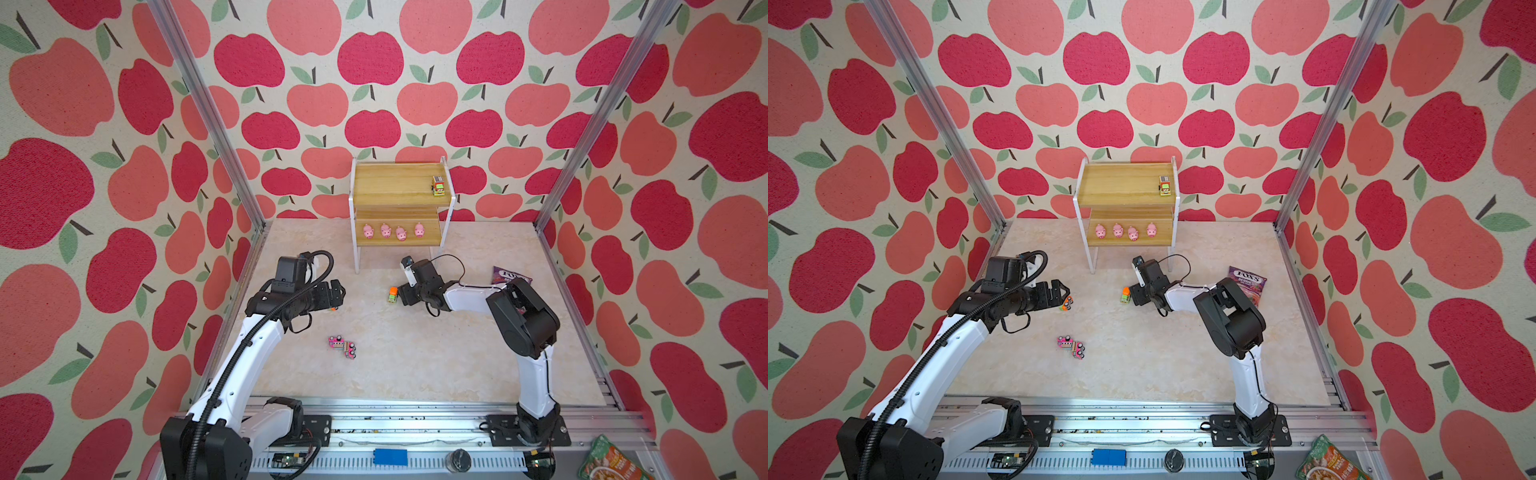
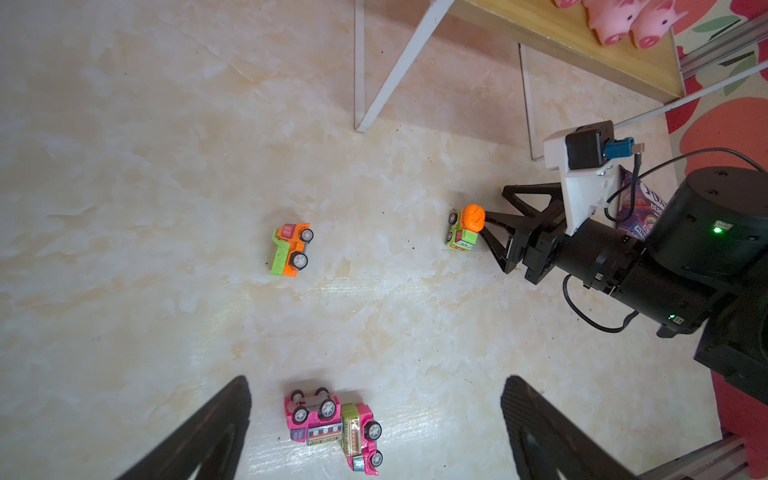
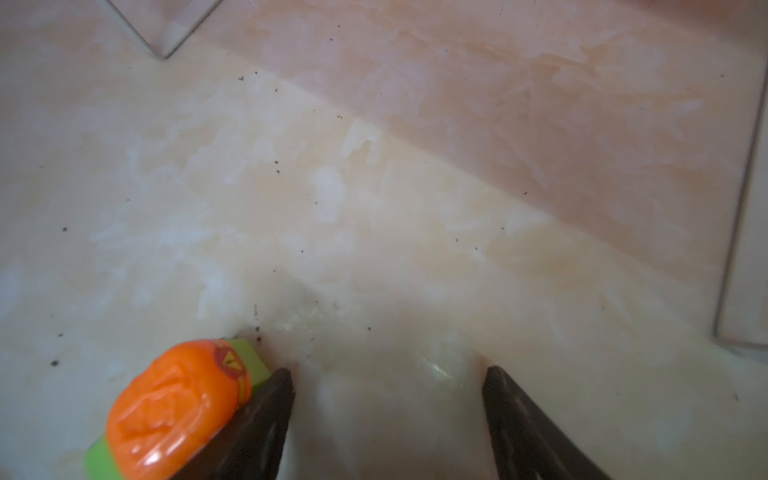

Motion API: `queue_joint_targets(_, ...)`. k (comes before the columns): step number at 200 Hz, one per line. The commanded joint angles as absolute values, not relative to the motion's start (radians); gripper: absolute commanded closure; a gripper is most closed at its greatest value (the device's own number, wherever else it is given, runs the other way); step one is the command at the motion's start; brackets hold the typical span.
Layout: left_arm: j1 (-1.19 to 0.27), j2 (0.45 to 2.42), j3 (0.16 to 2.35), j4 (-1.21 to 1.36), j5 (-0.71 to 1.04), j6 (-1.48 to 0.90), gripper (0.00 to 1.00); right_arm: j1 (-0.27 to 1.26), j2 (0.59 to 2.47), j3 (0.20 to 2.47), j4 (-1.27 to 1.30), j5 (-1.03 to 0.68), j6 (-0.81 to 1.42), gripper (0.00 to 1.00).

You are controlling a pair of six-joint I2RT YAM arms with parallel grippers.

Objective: Place and organize the plastic toys onto the shelf

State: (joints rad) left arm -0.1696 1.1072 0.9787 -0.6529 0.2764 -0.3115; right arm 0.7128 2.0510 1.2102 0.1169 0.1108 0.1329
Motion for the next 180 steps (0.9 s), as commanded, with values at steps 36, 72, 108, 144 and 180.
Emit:
queue_joint_targets(36, -0.169, 1.1, 0.974, -0.643, 0.288, -0.291, 0.03, 0.716, 1.945, 1.221, 0.027, 0.117, 0.244, 0.2)
queue_joint_targets(72, -0.179, 1.092, 0.975, -0.643, 0.293, -0.293, 0.04, 0.784, 1.865, 1.209, -0.038, 0.283, 0.35, 0.2)
queue_joint_targets(108, -0.198, 1.092, 0.978, -0.653, 0.273, -0.292, 0.04, 0.888, 1.872, 1.291, -0.157, 0.44, 0.495, 0.22)
queue_joint_targets(144, -0.242, 1.092, 0.978, -0.667, 0.216, -0.279, 0.04, 0.943, 1.911, 1.339, -0.223, 0.48, 0.636, 0.26)
queue_joint_targets(180, -0.259, 1.056, 0.98, -0.674, 0.194, -0.273, 0.04, 0.979, 1.97, 1.364, -0.255, 0.496, 0.742, 0.31)
